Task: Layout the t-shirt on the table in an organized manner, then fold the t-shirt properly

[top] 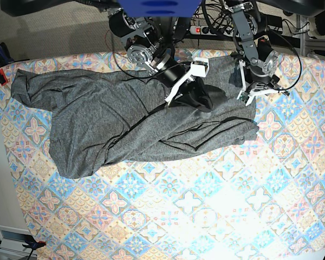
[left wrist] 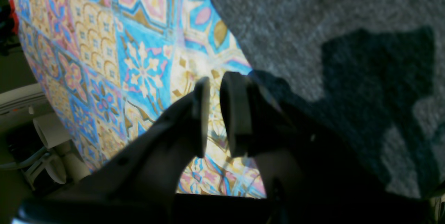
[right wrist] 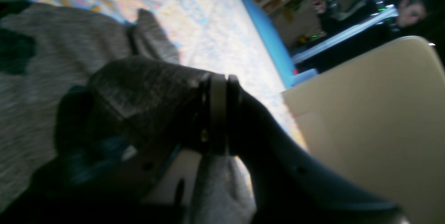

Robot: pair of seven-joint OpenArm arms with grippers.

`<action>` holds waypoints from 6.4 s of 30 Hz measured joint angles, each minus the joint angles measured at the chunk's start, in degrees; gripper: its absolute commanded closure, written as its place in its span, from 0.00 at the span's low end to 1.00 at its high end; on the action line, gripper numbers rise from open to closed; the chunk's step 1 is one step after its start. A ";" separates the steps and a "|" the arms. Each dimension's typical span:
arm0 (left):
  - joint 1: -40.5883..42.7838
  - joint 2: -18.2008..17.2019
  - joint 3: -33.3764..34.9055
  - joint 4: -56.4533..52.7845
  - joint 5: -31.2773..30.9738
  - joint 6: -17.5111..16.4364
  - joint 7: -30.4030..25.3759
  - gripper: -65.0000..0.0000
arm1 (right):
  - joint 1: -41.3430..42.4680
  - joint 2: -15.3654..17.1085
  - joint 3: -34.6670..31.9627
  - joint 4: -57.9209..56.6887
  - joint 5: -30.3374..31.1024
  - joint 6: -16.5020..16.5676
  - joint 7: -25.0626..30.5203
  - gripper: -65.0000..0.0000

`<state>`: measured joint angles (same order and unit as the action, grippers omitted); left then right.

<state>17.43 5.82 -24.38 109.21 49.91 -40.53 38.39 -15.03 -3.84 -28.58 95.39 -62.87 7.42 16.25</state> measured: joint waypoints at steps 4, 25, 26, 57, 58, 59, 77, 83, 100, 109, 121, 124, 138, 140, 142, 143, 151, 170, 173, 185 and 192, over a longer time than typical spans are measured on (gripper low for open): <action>0.50 0.07 0.00 -0.02 0.02 -0.04 0.02 0.85 | 4.44 -2.60 0.11 -1.92 0.07 -0.61 0.37 1.00; 0.13 0.07 0.37 -0.13 0.02 0.00 0.00 0.84 | 11.96 -3.69 -8.61 -14.14 0.26 -0.28 -12.17 0.82; 0.17 0.09 0.37 -0.13 0.00 0.00 0.00 0.84 | 12.22 -3.76 -8.66 -14.12 0.33 -0.61 -12.15 0.77; -5.75 2.95 15.58 5.25 0.09 -0.24 0.44 0.85 | 12.00 -3.74 13.27 -0.15 0.74 -0.72 -25.05 0.36; -5.31 2.95 17.53 5.25 0.00 -0.22 0.42 0.85 | 11.85 -3.82 14.38 -0.15 0.76 -0.46 -24.92 0.36; -4.98 2.95 19.26 5.22 0.00 -0.20 0.42 0.85 | 11.80 -3.96 15.43 -0.17 0.96 -0.28 -24.68 0.36; -12.61 3.02 12.15 -9.70 0.24 0.15 0.00 0.85 | 5.18 -2.67 26.49 4.63 7.91 -0.70 -25.29 0.36; -18.38 0.94 7.87 -17.42 0.15 0.22 -0.02 0.85 | 3.61 -3.17 26.16 4.68 8.07 -0.55 -24.24 0.36; -31.61 -2.40 2.27 -31.50 0.22 0.00 -1.29 0.85 | 2.05 -2.93 26.23 4.52 8.07 -0.61 -24.24 0.36; -30.56 -2.67 0.24 -31.28 0.76 0.22 -4.68 0.84 | 1.86 -0.98 26.23 4.63 8.07 -0.57 -24.22 0.36; -29.05 -2.49 0.33 -26.47 0.83 -0.39 -4.50 0.84 | 2.01 -1.07 25.73 4.61 8.04 -0.59 -24.26 0.36; -29.22 -2.51 0.22 -21.62 0.98 0.22 -4.28 0.84 | 2.01 -1.05 25.70 4.61 8.00 -0.55 -24.28 0.36; -26.77 -3.82 7.37 -24.63 7.48 -0.55 -4.50 0.51 | 1.95 -1.05 25.68 4.61 8.04 -0.57 -24.28 0.36; -27.30 -4.13 7.37 -24.65 7.89 0.02 -4.55 0.47 | 1.88 -1.05 25.75 4.61 8.07 -0.57 -24.28 0.36; -27.43 -4.26 7.37 -24.65 7.82 0.02 -4.55 0.45 | 1.92 -1.09 25.75 4.61 8.07 -0.57 -24.22 0.36; -27.39 -4.28 7.37 -24.76 7.85 0.02 -4.52 0.45 | 1.92 -1.09 25.75 4.61 8.07 -0.57 -24.22 0.36; -34.14 -6.19 7.48 -40.44 8.26 1.95 -8.31 0.47 | 1.70 -1.07 25.75 4.61 8.07 -0.57 -24.26 0.36; -43.93 -6.97 7.34 -52.78 7.04 1.31 -7.54 0.94 | 2.03 -1.07 25.83 4.72 8.07 -0.59 -24.22 0.36; -44.63 -7.28 7.13 -53.13 4.04 1.33 -8.04 0.94 | 2.01 -1.01 25.86 4.72 8.07 -0.61 -24.24 0.36; -44.61 -6.80 7.19 -51.10 -5.27 0.07 -9.68 0.94 | 1.95 -1.05 26.16 4.74 8.04 -0.55 -24.26 0.36; -42.82 -6.32 0.92 -39.01 -11.30 0.04 -9.20 0.94 | 2.03 -0.96 26.23 4.68 8.02 -0.59 -24.24 0.36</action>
<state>-25.39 -0.49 -23.46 70.19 38.61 -40.49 29.19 -12.99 -4.80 -2.35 100.07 -54.85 6.83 -7.99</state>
